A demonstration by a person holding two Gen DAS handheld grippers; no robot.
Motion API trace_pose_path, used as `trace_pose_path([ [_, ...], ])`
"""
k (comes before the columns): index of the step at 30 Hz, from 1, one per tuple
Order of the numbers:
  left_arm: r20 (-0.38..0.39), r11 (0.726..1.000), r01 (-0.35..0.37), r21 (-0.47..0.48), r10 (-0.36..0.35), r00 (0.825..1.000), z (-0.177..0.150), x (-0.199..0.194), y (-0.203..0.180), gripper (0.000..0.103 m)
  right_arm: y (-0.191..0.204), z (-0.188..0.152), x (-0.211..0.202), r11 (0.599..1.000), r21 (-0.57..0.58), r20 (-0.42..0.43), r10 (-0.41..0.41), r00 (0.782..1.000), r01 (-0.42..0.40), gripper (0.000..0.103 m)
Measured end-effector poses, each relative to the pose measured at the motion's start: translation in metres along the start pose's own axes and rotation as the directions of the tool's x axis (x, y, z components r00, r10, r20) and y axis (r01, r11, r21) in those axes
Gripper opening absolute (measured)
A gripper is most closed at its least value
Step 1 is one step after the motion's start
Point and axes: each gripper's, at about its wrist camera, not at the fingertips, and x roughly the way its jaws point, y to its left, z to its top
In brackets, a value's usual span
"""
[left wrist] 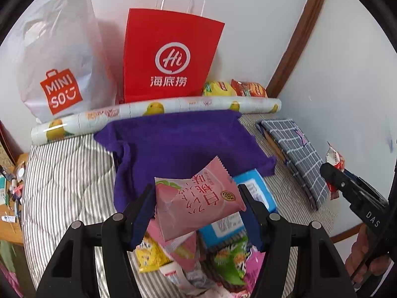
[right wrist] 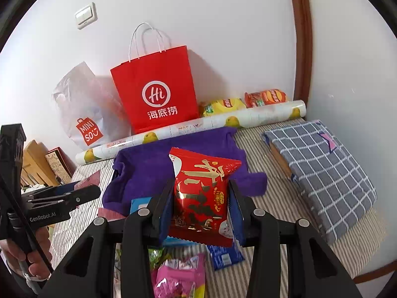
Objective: Organize snacks
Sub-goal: 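Carry both candies over the purple towel and open both grippers to drop them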
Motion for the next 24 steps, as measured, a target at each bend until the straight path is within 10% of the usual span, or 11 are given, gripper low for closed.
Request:
trace_pose_path([
  [24,-0.021,0.992,-0.101,-0.079,0.099,0.995,0.087,0.092,0.042,0.063,-0.002,0.073,0.149,0.990,-0.117,-0.073,0.068,0.995,-0.077,0.041],
])
